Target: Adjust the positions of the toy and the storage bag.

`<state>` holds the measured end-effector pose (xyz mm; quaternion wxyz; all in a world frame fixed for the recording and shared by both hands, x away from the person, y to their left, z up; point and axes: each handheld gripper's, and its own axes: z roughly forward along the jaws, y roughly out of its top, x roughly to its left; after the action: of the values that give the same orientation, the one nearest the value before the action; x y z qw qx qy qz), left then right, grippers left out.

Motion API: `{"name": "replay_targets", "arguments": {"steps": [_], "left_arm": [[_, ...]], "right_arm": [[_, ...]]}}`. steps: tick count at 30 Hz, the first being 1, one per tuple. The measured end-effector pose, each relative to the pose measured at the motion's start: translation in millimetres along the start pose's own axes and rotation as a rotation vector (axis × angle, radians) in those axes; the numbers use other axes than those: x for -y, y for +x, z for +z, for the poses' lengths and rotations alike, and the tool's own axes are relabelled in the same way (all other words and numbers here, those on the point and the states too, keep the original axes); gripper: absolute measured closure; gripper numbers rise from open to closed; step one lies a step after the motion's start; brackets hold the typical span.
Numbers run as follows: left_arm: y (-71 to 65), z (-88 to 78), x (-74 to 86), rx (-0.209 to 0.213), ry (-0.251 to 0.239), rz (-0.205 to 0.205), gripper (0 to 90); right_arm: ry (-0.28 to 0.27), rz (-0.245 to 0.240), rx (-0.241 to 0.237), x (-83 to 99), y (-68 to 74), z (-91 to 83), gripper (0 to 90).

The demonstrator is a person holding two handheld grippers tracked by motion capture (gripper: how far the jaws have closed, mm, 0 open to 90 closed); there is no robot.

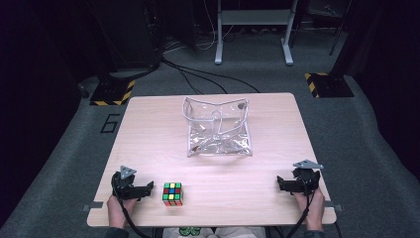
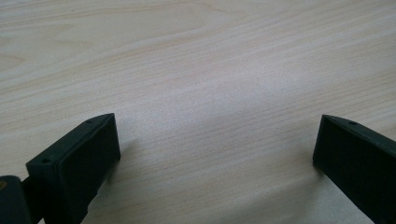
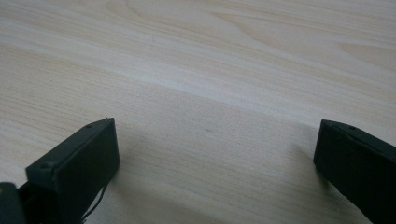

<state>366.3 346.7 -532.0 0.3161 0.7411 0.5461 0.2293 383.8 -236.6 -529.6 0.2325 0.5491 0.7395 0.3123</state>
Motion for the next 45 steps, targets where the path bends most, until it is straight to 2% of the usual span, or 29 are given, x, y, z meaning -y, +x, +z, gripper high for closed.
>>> {"name": "replay_targets", "arguments": {"steps": [35,45], "left_arm": [[-0.9,0.0,0.0,-0.005,-0.002,-0.001,0.3],[-5.1,-2.4,1.3,0.014,-0.002,-0.001,0.2]], "right_arm": [[0.002,0.001,-0.001,-0.3,-0.3,0.4,0.0],[0.002,0.003,-0.001,-0.4,-0.2,0.5,0.0]]}}
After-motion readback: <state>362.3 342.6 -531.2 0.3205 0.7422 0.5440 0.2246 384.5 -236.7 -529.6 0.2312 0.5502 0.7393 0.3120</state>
